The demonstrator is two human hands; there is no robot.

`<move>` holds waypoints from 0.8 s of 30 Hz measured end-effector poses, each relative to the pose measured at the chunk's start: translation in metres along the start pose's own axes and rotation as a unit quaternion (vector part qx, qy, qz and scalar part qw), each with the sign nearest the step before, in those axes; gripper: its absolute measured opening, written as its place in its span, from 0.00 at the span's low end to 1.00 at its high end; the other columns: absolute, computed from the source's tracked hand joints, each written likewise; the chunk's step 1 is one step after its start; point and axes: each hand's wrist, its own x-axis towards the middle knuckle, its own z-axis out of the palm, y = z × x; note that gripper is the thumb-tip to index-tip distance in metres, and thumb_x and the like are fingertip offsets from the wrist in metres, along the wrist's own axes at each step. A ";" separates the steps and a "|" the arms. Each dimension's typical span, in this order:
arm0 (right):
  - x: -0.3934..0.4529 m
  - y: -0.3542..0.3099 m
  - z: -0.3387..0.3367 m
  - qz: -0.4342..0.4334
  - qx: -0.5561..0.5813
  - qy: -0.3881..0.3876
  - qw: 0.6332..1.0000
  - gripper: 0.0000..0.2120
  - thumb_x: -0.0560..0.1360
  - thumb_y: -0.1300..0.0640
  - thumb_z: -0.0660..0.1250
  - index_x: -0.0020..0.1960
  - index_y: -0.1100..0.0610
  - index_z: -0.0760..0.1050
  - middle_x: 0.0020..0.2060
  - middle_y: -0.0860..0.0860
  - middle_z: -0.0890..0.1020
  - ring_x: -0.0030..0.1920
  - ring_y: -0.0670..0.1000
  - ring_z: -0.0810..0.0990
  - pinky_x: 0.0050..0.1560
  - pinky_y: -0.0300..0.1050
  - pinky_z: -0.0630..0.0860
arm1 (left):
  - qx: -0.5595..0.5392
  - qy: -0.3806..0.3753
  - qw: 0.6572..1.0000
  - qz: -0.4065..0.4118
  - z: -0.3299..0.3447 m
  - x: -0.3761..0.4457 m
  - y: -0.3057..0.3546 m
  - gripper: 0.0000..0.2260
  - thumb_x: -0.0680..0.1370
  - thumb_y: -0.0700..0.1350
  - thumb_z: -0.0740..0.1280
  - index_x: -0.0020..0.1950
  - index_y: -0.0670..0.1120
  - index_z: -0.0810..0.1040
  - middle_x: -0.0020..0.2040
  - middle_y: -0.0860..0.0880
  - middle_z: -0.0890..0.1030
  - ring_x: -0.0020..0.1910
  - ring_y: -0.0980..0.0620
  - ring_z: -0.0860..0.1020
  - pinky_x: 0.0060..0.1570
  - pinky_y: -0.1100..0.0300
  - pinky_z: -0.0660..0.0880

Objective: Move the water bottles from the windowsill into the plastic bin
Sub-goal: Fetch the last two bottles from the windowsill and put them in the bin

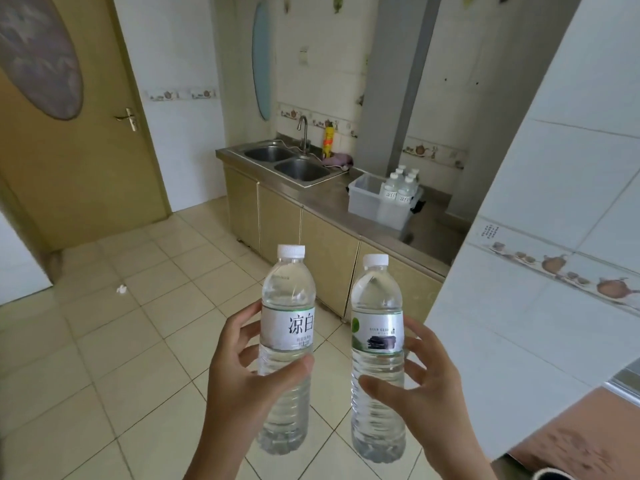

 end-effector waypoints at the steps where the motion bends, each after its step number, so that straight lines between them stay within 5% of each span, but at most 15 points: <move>1: 0.017 0.000 0.004 0.002 -0.001 0.004 1.000 0.38 0.57 0.69 0.80 0.55 0.37 0.72 0.44 0.35 0.82 0.46 0.38 0.81 0.43 0.34 0.76 | 0.000 -0.002 1.000 -0.004 0.003 0.019 -0.003 0.36 0.49 0.53 0.80 0.53 0.73 0.75 0.55 0.60 0.83 0.55 0.57 0.82 0.54 0.53 0.78; 7: 0.124 0.016 0.021 0.012 -0.004 0.031 0.999 0.38 0.55 0.70 0.81 0.56 0.40 0.73 0.43 0.42 0.83 0.45 0.39 0.82 0.40 0.32 0.76 | -0.002 -0.014 1.000 -0.023 0.030 0.129 -0.029 0.35 0.49 0.53 0.79 0.51 0.75 0.74 0.53 0.63 0.83 0.52 0.62 0.82 0.47 0.60 0.76; 13: 0.254 0.046 0.033 0.019 0.004 0.035 0.999 0.40 0.55 0.69 0.82 0.58 0.41 0.73 0.46 0.44 0.83 0.47 0.44 0.83 0.52 0.47 0.78 | -0.001 -0.006 1.000 -0.028 0.073 0.247 -0.060 0.35 0.53 0.45 0.81 0.50 0.74 0.75 0.52 0.62 0.84 0.49 0.62 0.83 0.42 0.63 0.76; 21: 0.416 0.062 0.044 0.018 -0.001 0.033 0.999 0.40 0.54 0.68 0.81 0.59 0.44 0.72 0.46 0.44 0.83 0.47 0.43 0.82 0.45 0.35 0.78 | -0.001 -0.015 0.999 -0.041 0.131 0.394 -0.080 0.34 0.53 0.45 0.81 0.52 0.71 0.76 0.51 0.64 0.83 0.48 0.66 0.82 0.35 0.69 0.77; 24: 0.464 0.068 0.049 0.026 0.001 0.038 0.999 0.41 0.54 0.68 0.82 0.60 0.43 0.72 0.47 0.44 0.83 0.48 0.44 0.83 0.46 0.39 0.78 | -0.006 -0.030 0.998 -0.049 0.148 0.442 -0.087 0.34 0.53 0.45 0.81 0.51 0.73 0.76 0.51 0.65 0.83 0.49 0.67 0.81 0.39 0.67 0.77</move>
